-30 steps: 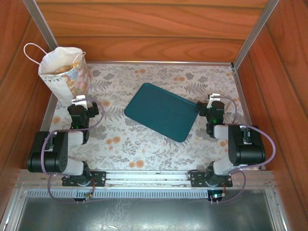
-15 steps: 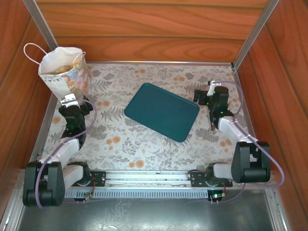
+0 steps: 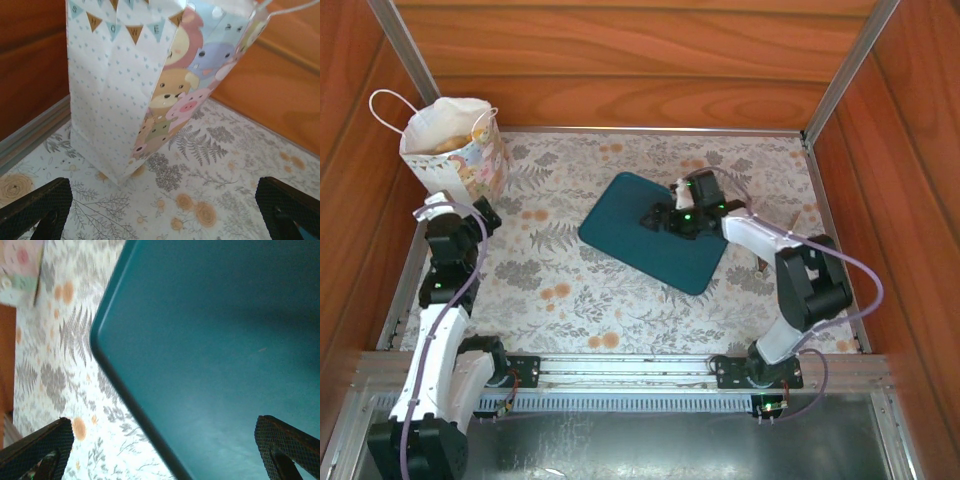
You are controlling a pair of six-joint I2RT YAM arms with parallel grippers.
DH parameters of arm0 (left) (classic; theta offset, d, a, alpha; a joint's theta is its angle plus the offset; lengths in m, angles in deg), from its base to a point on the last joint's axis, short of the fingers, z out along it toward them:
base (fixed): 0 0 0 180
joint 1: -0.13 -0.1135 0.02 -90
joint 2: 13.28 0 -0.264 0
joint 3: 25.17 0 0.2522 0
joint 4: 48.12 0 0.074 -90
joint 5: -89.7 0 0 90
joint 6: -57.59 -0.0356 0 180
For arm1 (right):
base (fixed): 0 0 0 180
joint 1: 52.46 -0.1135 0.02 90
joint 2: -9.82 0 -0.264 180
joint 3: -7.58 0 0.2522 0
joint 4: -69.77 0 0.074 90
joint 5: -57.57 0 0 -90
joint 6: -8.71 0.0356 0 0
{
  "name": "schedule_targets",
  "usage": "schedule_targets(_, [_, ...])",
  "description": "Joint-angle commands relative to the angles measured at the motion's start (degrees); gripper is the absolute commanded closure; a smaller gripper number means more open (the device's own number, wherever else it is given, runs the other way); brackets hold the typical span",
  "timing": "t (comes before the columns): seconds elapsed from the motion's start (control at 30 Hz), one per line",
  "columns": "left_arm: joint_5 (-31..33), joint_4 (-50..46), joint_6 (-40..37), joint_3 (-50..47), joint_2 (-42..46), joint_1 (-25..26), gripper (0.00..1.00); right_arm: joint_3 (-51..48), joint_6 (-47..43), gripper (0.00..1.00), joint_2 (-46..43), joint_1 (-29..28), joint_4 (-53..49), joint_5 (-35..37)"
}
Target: Take the fake bread out of the paper bag
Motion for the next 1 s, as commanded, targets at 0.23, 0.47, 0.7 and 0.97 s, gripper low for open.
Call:
schedule_targets(0.23, [-7.9, -21.3, -1.6, 14.9, -4.1, -0.4, 0.00, 10.4, 3.1, 0.00, 12.3, -9.8, -11.3, 1.3])
schedule_targets(0.47, [-12.8, -23.6, -1.5, 20.2, -7.1, -0.4, 0.00, 6.1, -0.5, 0.01, 10.8, -11.8, -13.8, 4.3])
schedule_targets(0.7, [-13.1, -23.9, -1.5, 19.6, -5.9, -0.4, 0.00, 1.6, -10.2, 0.05, 7.2, -12.3, -20.6, 5.6])
schedule_targets(0.97, [-13.0, -25.5, -3.2, 19.1, -3.6, -0.4, 0.00, 1.5, -20.1, 0.28, 1.8, -12.5, -33.9, 18.1])
